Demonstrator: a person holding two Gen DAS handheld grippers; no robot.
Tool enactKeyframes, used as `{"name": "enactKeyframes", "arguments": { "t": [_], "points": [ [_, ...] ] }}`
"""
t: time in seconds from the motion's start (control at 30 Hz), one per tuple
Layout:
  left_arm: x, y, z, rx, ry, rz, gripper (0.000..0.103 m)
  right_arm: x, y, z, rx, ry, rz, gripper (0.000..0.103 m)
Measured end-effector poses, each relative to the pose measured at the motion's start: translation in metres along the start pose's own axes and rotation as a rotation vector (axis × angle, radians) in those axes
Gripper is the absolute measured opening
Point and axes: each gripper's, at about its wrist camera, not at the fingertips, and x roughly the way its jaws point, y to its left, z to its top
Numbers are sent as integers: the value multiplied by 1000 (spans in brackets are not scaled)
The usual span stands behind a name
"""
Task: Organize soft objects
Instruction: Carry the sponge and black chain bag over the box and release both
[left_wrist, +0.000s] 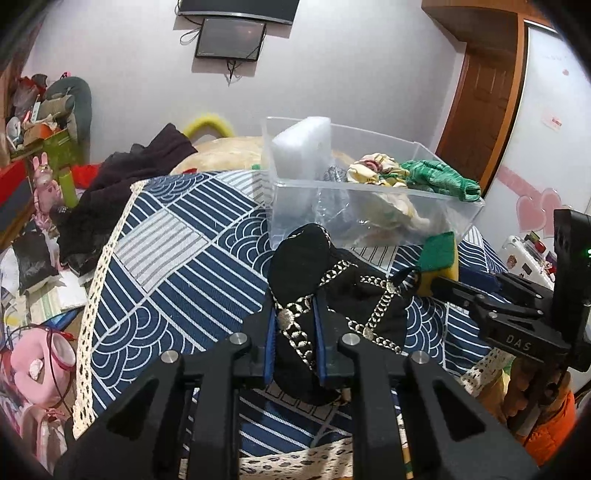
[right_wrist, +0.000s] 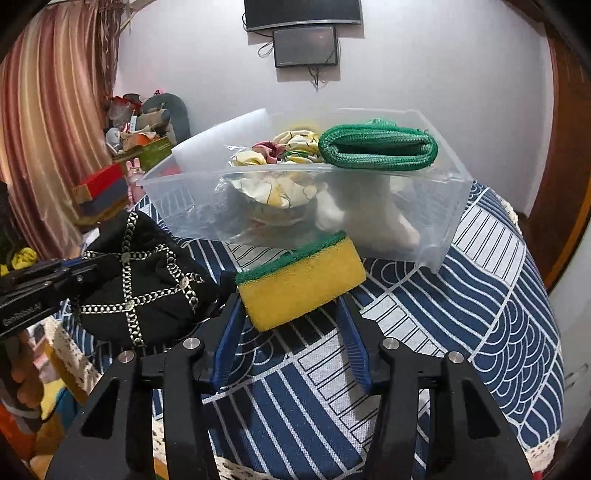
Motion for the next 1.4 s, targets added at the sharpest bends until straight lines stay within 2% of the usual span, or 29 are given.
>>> {"name": "enactKeyframes", "arguments": {
  "t": [0.03, 0.17, 0.2, 0.37, 0.53, 0.67, 0.93, 1.0, 1.1, 1.4],
  "points": [
    [1, 1, 0, -4, 4, -2, 17, -1, 1, 0, -1, -2, -7, 49],
    [3, -1, -3, 8, 13, -8, 17, -2, 2, -1, -15, -6, -23, 74],
    [3, -4, -4, 18, 13, -11, 17, -1, 3, 2, -17, -6, -21, 75],
    [6, -11, -5, 41, 19, -13, 17, 9, 1, 9, -18, 9, -25, 75],
    [8, -9, -5, 32, 24, -16, 17, 12, -9, 12, 34, 4, -16, 75],
    [3, -8, -3, 38, 5, -3, 17, 10, -16, 12, 59, 2, -2, 75],
    [-13, -1, 2, 28, -36, 25, 17, 12, -14, 13, 29, 2, -3, 75],
    [-14, -1, 3, 24, -37, 19, 17, 11, -15, 12, 32, 1, 19, 63],
    [-16, -6, 5, 37, -44, 9, 17, 7, -15, 12, 35, 0, 37, 59],
    [-37, -28, 15, 87, -107, -26, 17, -32, -9, 13, 15, -87, 32, 58]
  ]
}}
